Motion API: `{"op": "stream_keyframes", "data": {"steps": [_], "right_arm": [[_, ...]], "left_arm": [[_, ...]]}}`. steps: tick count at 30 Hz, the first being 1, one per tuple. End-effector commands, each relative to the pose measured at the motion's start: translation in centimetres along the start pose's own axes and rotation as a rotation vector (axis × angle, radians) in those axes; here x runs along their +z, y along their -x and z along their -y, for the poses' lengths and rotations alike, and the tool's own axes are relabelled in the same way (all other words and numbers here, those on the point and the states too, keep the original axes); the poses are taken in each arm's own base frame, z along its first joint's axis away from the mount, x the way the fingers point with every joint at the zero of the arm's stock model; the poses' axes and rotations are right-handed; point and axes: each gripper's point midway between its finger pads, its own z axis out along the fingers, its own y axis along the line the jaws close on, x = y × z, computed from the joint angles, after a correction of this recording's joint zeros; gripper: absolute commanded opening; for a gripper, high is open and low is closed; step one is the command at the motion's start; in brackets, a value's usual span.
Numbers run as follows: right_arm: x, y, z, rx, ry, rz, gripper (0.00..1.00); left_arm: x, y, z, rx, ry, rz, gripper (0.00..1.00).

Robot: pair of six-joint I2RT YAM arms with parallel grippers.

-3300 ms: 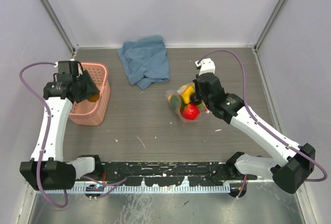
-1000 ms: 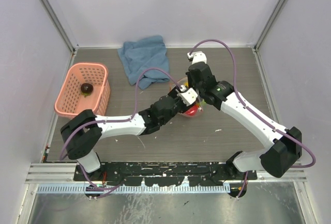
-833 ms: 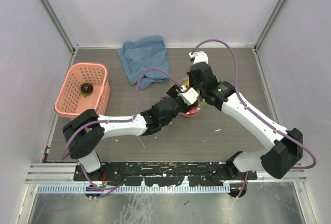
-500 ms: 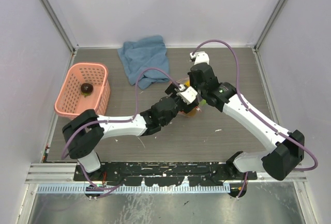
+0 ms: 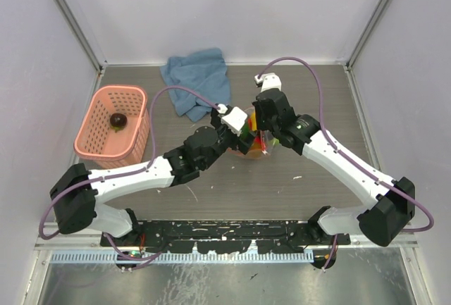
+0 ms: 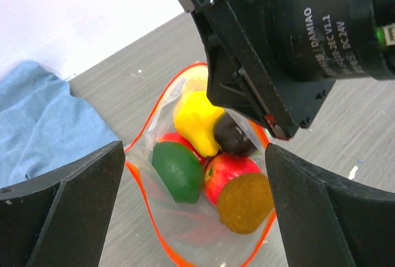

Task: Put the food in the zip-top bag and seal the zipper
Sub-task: Place the fake fruit in the zipper food storage bag.

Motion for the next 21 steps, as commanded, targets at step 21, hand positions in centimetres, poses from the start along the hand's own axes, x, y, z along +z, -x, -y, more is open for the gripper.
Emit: {"op": "stream_keyframes", "data": {"steps": [21], "right_arm": [[-0.3, 0.5, 1.3, -0.021, -0.033, 0.113, 0.01]], "left_arm": [[-10.5, 0.4, -9.7, -0.255, 0.308, -0.353, 0.99]]}}
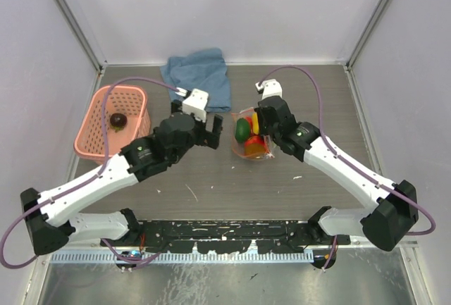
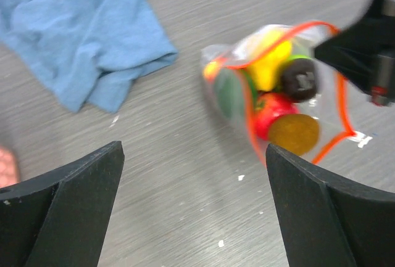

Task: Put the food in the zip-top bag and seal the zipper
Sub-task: Place the fake fruit in the zipper food storage bag, then pick up the fake fruit from the bin.

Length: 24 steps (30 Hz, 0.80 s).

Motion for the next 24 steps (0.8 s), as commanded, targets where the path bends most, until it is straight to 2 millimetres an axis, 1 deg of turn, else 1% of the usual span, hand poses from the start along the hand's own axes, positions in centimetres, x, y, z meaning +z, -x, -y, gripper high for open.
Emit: {"op": "stream_keyframes", "data": {"steps": [1, 4, 10, 14, 17, 21, 24], "right_arm": [[-0.8, 2.0, 0.3, 0.026, 0.004, 0.100, 0.01], [-1.0, 1.7, 0.1, 0.031, 0.019, 0.103, 0.01], [-0.9, 1.4, 0.0, 0.032, 0.030, 0.107, 0.01], [-0.8, 1.0, -0.1, 0.024, 0.037, 0.100, 0.01], [-1.0, 1.1, -0.1, 0.026, 0.043, 0.106, 0.01], [-1.2, 1.2, -0.5, 0.028, 0.068, 0.115, 0.01], [-1.2, 1.1, -0.7, 0.029, 0.082, 0.118, 0.00]], "left_arm": [[-2.6, -0.4, -5.2, -0.078, 0.154, -0.082, 0.98], [-4.2, -0.5, -8.0, -0.099, 0.235, -0.118, 0.99], [-8.0, 0.4, -15.0, -0.174, 0.437, -0.132, 1.00], [-10.1, -0.5, -19.1, -0.205, 0.574, -0.180, 1.00], [-10.3, -1.5, -21.6, -0.217, 0.648, -0.226, 1.00], [-9.7, -3.0, -24.5, -0.301, 0.690, -0.289, 0.99], [-9.4, -3.3, -26.7, -0.344, 0.737, -0.299, 0.98]]}}
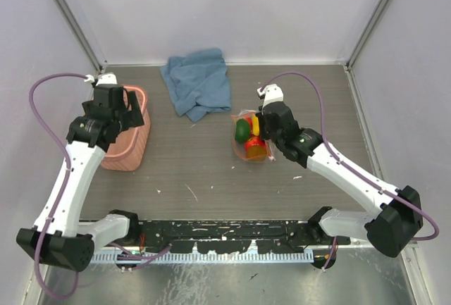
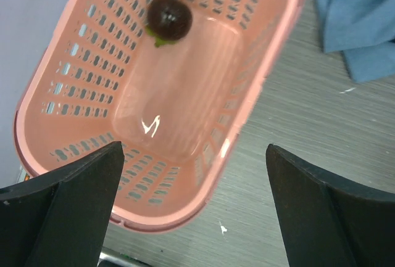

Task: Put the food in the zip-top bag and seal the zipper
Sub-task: Pick up the fake fruit from the bin.

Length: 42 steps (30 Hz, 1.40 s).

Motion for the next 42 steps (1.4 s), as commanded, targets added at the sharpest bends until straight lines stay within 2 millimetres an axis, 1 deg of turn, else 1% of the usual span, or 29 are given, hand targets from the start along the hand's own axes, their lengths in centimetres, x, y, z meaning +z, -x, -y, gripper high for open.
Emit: {"op": "stream_keyframes", "data": {"steps": [1, 5, 7, 8, 9, 11, 15, 18, 21, 23, 26, 33, 34, 36, 38, 42], "right_arm": [[-0.9, 2.4, -0.5, 0.031, 0.039, 0.091, 0.00], [-0.8, 2.4, -0.5, 0.028, 0.039, 0.090, 0.01], [-0.9, 2.3, -0.4, 0.028, 0.034, 0.091, 0.01], [-0.9, 2.3, -0.3, 0.027, 0.032, 0.092, 0.01], [-1.0, 2.4, -0.3, 0.028, 0.032, 0.096, 0.01], [-1.1, 2.4, -0.3, 0.028, 0.032, 0.100, 0.01], [-1.1, 2.5, -0.5, 0.030, 0.044, 0.101, 0.01], [-1.1, 2.4, -0.6, 0.029, 0.051, 0.100, 0.01], [-1.3, 2.6, -0.6, 0.033, 0.057, 0.107, 0.01], [-1.3, 2.6, -0.6, 0.035, 0.056, 0.111, 0.01], [-1.2, 2.6, -0.6, 0.035, 0.057, 0.111, 0.01], [-1.1, 2.4, -0.7, 0.034, 0.060, 0.106, 0.01], [-1.1, 2.5, -0.7, 0.035, 0.060, 0.108, 0.01], [-1.1, 2.5, -0.7, 0.035, 0.059, 0.108, 0.01], [-1.1, 2.6, -0.8, 0.037, 0.062, 0.109, 0.01], [-0.9, 2.4, -0.8, 0.033, 0.062, 0.105, 0.00]], "left_arm": [[1.6, 1.3, -1.1, -0.046, 0.007, -0.028, 0.99], [4.4, 1.8, -2.4, -0.098, 0.023, -0.067, 0.98], [5.6, 2.1, -2.7, -0.122, 0.014, -0.088, 0.97], [6.9, 2.0, -2.9, -0.116, 0.025, -0.110, 0.97], [7.7, 2.2, -2.9, -0.107, 0.029, -0.108, 0.96], [9.1, 2.5, -3.0, -0.070, 0.038, -0.109, 0.95], [11.9, 2.3, -2.4, -0.025, 0.012, -0.114, 0.94], [13.7, 2.5, -2.1, 0.022, -0.009, -0.106, 0.92], [15.5, 2.3, -2.4, 0.052, -0.003, -0.109, 0.91], [16.3, 2.1, -2.2, 0.053, -0.025, -0.119, 0.89], [17.6, 2.1, -2.3, 0.086, -0.027, -0.090, 0.89], [20.6, 0.3, -3.1, 0.109, -0.030, -0.046, 0.88], [20.9, 0.0, -3.2, 0.117, -0.027, -0.047, 0.86], [21.6, -0.4, -3.6, 0.129, -0.008, -0.045, 0.84], [22.1, -0.6, -4.0, 0.137, 0.013, -0.037, 0.85], [23.1, -0.9, -4.3, 0.147, 0.018, -0.032, 0.85]]}}
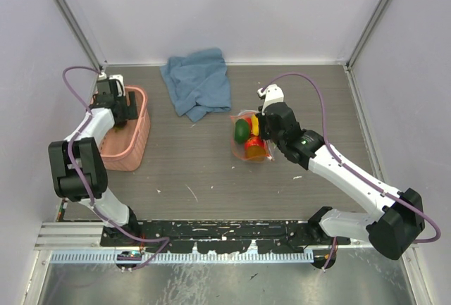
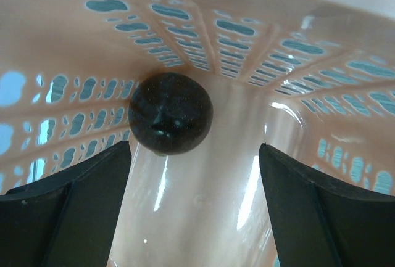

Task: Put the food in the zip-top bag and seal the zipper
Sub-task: Pick up the fake fruit from the bin.

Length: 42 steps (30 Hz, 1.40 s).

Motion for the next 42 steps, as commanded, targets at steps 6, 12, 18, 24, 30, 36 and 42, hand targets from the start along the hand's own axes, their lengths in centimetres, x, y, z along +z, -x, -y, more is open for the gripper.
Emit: {"op": "stream_keyframes", "data": {"steps": [6, 12, 18, 24, 30, 36, 42], "right_arm": [[-0.5, 2.0, -0.1, 0.021, 0.006, 0.077, 0.01], [-0.3, 1.8, -0.1, 0.018, 0.003, 0.071, 0.01], [-0.3, 1.8, 0.0, 0.019, -0.001, 0.074, 0.01], [-0.3, 1.8, 0.0, 0.020, -0.001, 0.074, 0.01], [-0.5, 2.0, 0.1, 0.022, -0.003, 0.081, 0.01], [-0.8, 2.2, 0.2, 0.027, -0.002, 0.089, 0.01], [-0.8, 2.2, 0.2, 0.026, 0.000, 0.086, 0.01]], "left_arm": [[2.8, 1.1, -1.6, 0.028, 0.048, 0.049, 0.85], [4.4, -1.3, -1.4, 0.031, 0.032, -0.025, 0.81], [4.8, -1.8, -1.0, 0.035, 0.011, -0.045, 0.73], [4.3, -1.3, -0.8, 0.036, -0.008, -0.032, 0.56], [3.1, -0.2, -0.8, 0.003, -0.006, 0.000, 0.43], [1.0, 1.4, -1.1, -0.055, 0.005, 0.033, 0.42], [-1.5, 1.5, -2.0, -0.216, 0.067, 0.050, 0.41]]}}
